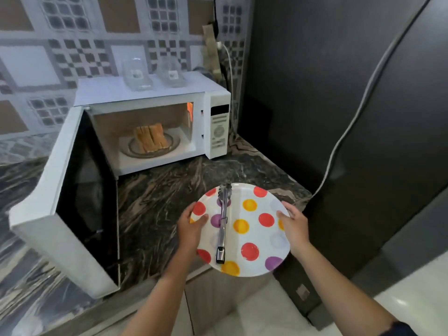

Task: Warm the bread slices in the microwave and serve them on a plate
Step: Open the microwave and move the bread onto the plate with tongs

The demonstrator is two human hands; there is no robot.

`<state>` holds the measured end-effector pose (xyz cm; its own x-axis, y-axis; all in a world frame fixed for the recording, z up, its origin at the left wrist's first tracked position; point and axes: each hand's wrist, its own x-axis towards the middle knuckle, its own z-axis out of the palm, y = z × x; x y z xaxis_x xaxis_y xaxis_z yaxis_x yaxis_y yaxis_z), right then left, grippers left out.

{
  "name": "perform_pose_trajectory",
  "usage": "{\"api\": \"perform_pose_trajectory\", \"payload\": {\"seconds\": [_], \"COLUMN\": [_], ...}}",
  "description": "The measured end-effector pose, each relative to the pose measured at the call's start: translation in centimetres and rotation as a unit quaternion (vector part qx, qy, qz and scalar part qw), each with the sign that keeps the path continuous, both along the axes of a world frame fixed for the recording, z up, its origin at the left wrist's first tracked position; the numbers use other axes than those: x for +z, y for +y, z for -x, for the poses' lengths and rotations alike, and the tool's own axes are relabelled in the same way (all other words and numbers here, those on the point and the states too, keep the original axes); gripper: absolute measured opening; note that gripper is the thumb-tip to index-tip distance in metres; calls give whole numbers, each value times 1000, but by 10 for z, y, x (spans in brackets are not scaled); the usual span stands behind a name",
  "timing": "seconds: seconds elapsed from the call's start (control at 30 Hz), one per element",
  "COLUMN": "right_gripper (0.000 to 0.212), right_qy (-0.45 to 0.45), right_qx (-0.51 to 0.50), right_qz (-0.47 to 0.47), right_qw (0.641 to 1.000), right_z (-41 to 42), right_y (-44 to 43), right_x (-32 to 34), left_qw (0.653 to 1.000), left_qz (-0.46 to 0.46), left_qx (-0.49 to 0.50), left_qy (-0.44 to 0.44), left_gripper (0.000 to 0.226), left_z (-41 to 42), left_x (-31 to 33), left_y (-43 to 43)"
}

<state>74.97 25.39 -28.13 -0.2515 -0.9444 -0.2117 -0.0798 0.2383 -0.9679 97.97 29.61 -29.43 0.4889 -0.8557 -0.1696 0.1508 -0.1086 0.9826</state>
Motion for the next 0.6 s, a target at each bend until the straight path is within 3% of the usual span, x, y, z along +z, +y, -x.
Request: {"api": "perform_pose_trajectory", "payload": {"seconds": [0.17,0.43,0.6], "right_gripper": [9,12,10], "right_qy": [67,146,166], "right_qx": [-2,69,154], "right_qz": [-5,-3,-38], "right_qw": [998,987,973], "right_z": [-43,-113,-147], "right_y": [-65,-158,-198], "right_x": [-13,-34,-44], "left_qw": [998,984,962], "left_qz": [-30,-78,-119], "left_qx": [57,154,212], "left_qy": [-14,-48,-124], "left_gripper": [44,36,34], "left_z": [-31,-84,-101], "left_x": [-9,-30,-35], "left_y": [-53,-98,-105]}}
